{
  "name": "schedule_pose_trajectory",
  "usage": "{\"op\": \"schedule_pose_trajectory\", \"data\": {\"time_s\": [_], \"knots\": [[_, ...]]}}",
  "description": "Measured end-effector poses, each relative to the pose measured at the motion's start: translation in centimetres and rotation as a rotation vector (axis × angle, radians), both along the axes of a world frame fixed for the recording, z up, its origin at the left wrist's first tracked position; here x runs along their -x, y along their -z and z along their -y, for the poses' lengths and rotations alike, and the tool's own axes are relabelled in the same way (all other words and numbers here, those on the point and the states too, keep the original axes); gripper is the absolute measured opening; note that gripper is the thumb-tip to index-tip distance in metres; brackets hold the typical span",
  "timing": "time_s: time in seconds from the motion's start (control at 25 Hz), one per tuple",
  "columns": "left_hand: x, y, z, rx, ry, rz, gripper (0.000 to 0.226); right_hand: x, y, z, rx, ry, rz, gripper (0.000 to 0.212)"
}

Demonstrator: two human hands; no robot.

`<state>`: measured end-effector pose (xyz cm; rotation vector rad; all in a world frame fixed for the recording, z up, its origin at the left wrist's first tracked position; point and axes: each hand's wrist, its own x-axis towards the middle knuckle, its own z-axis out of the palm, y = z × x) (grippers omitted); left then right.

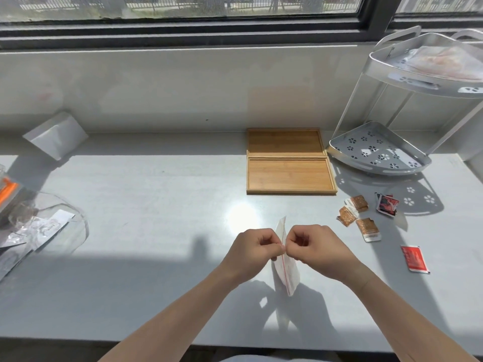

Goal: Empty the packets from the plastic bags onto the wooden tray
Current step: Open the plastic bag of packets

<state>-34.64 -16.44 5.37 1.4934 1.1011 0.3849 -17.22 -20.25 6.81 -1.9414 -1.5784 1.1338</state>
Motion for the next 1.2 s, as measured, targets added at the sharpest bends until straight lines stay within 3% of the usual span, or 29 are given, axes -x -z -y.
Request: {"op": "schedule_pose_trajectory", "data": {"time_s": [0.16, 0.44, 0.72, 0.92, 1.08, 1.2], "knots": [[-1.0, -0.2, -0.1, -0.114, -0.04, -0.085, 0.015, 0.0, -0.4, -0.1, -0.092, 0.006, 0.176, 0.016], [-0.2, -1.2, -2.1, -0.389, -0.069, -0.295, 0.016, -3.3, -1.1, 0.2, -0.06, 0.005, 0.583, 0.017], [0.6, -2.6, -4.4, -0.607, 0.198, -0.458, 0.01, -5.7, -3.0, 0.2, -0.041, -0.196, 0.79, 0.014], [-0.7, -2.6, -5.0, -0.353, 0.137, -0.34, 0.011, -6.4, -3.8, -0.2, -0.097, -0.135, 0.817, 0.014], [-2.8, -2.5, -5.3, -0.104, 0.052, -0.229, 0.014, -3.6, -3.7, 0.0, -0.459, -0.083, 0.562, 0.025], [-3.6, -2.2, -5.5, -0.034, -0.019, -0.171, 0.015, -1.3, -2.8, -1.5, -0.326, -0.217, 0.537, 0.034]]}}
